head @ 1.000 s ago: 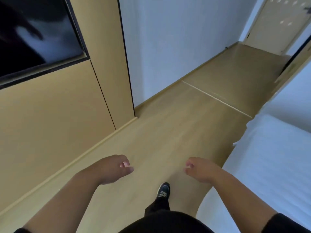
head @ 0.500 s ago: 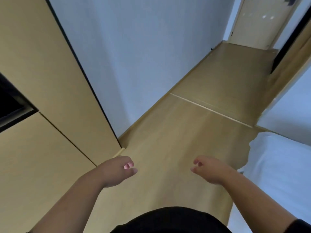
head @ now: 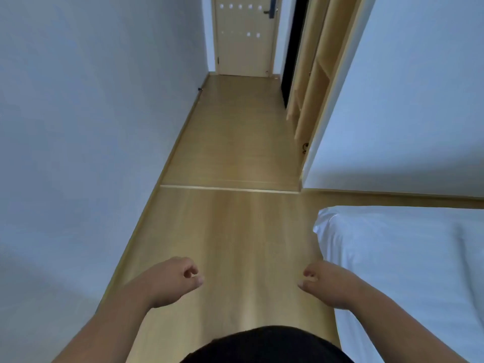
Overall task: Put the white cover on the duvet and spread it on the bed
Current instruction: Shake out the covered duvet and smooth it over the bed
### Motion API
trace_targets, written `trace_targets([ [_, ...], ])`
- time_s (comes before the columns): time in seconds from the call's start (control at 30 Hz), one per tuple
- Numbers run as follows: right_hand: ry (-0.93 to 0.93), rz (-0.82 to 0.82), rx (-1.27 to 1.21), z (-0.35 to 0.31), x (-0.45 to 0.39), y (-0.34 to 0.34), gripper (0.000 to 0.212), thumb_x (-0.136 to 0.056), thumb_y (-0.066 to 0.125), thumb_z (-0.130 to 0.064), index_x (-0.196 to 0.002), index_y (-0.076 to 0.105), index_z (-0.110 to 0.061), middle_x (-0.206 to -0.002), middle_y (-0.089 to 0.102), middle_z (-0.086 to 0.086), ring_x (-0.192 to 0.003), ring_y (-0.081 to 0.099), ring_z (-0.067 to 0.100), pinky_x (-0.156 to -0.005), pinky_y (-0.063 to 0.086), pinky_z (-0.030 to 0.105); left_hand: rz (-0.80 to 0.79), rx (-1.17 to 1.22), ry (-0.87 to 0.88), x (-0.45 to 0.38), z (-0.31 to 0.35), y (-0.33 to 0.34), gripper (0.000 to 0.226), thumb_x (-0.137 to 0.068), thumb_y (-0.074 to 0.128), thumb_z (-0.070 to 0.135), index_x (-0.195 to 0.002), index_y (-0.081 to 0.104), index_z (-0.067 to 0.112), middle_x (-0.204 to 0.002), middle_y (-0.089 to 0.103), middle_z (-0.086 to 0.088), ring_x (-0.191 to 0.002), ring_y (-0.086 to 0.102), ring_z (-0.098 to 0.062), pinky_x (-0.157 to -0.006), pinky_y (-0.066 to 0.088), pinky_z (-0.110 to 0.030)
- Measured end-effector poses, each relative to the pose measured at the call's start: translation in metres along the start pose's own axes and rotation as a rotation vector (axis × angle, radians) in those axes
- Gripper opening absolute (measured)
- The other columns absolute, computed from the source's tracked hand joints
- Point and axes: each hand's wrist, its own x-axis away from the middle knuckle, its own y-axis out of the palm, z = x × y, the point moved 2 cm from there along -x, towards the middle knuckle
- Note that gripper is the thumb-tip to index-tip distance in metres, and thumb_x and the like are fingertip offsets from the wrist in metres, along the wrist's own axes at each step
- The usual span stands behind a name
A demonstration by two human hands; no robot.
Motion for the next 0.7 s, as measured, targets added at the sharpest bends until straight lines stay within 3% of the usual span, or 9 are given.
trace_targets([
  [0.17,0.193,0.096,-0.178,0.016,-0.037,-0.057,0.041,-0.096,0.052,-0.055,-0.127,0.059,-0.027,-0.130,0.055,-0.007,-0.123,0.057,0.017,-0.096,0.046,0.029,-0.095,-0.171,0.182,-0.116,0.073,-0.069,0.030,-0.095,0.053,0.055,-0.114,0.060,0.033,-0.110,0.060,0.017,-0.097,0.059,-0.001,-0.089,0.050,-0.026],
  [0.27,0.288,0.136,-0.269,0.036,-0.057,-0.083,0.050,-0.095,0.054,-0.053,-0.133,0.060,-0.020,-0.137,0.058,-0.005,-0.121,0.058,0.016,-0.100,0.047,0.032,-0.177,-0.221,0.297,-0.176,0.128,-0.083,0.024,-0.094,0.054,0.055,-0.109,0.060,0.038,-0.107,0.060,0.017,-0.097,0.060,0.000,-0.086,0.049,-0.024],
  [0.3,0.313,0.148,-0.303,0.045,-0.066,-0.093,0.047,-0.094,0.055,-0.051,-0.125,0.064,-0.017,-0.129,0.063,-0.003,-0.113,0.062,0.015,-0.098,0.049,0.032,-0.200,-0.242,0.326,-0.196,0.146,-0.086,0.024,-0.094,0.055,0.056,-0.109,0.060,0.038,-0.107,0.060,0.017,-0.097,0.060,0.000,-0.087,0.050,-0.024],
  [0.37,0.361,0.166,-0.337,0.067,-0.090,-0.111,0.030,-0.095,0.054,-0.047,-0.094,0.065,-0.019,-0.093,0.068,-0.005,-0.082,0.061,0.004,-0.082,0.049,0.025,-0.239,-0.283,0.378,-0.236,0.181,-0.090,0.024,-0.094,0.055,0.054,-0.110,0.060,0.036,-0.108,0.058,0.016,-0.095,0.060,0.000,-0.086,0.050,-0.023],
  [0.43,0.395,0.184,-0.359,0.086,-0.119,-0.135,0.034,-0.096,0.052,-0.045,-0.072,0.046,-0.022,-0.069,0.057,-0.004,-0.062,0.048,0.003,-0.067,0.039,0.020,-0.272,-0.279,0.406,-0.276,0.215,-0.097,0.023,-0.094,0.056,0.052,-0.110,0.061,0.035,-0.108,0.058,0.015,-0.095,0.060,-0.001,-0.084,0.050,-0.021],
  [0.5,0.405,0.185,-0.358,0.107,-0.154,-0.162,0.032,-0.096,0.050,-0.047,-0.080,0.055,-0.020,-0.084,0.063,-0.002,-0.075,0.056,0.006,-0.071,0.039,0.022,-0.276,-0.277,0.425,-0.318,0.247,-0.109,0.022,-0.093,0.057,0.053,-0.107,0.061,0.037,-0.106,0.059,0.017,-0.094,0.061,0.000,-0.085,0.052,-0.023],
  [0.53,0.387,0.173,-0.359,0.117,-0.172,-0.178,0.034,-0.097,0.050,-0.049,-0.097,0.064,-0.018,-0.102,0.067,-0.002,-0.092,0.061,0.010,-0.079,0.042,0.024,-0.274,-0.283,0.430,-0.339,0.263,-0.116,0.021,-0.092,0.057,0.054,-0.105,0.061,0.038,-0.105,0.059,0.017,-0.094,0.061,0.001,-0.086,0.052,-0.024],
  [0.6,0.354,0.125,-0.347,0.132,-0.207,-0.216,0.047,-0.098,0.049,-0.053,-0.129,0.060,-0.020,-0.132,0.061,-0.003,-0.118,0.057,0.014,-0.094,0.043,0.026,-0.259,-0.291,0.422,-0.377,0.293,-0.135,0.020,-0.092,0.057,0.056,-0.103,0.060,0.039,-0.105,0.059,0.017,-0.093,0.061,0.001,-0.086,0.052,-0.023],
  [0.7,0.319,0.106,-0.296,0.151,-0.259,-0.278,0.053,-0.097,0.050,-0.055,-0.138,0.055,-0.022,-0.139,0.057,-0.004,-0.124,0.054,0.014,-0.101,0.043,0.028,-0.210,-0.250,0.415,-0.423,0.341,-0.163,0.019,-0.094,0.057,0.052,-0.104,0.061,0.037,-0.104,0.061,0.016,-0.092,0.061,0.001,-0.081,0.050,-0.019],
])
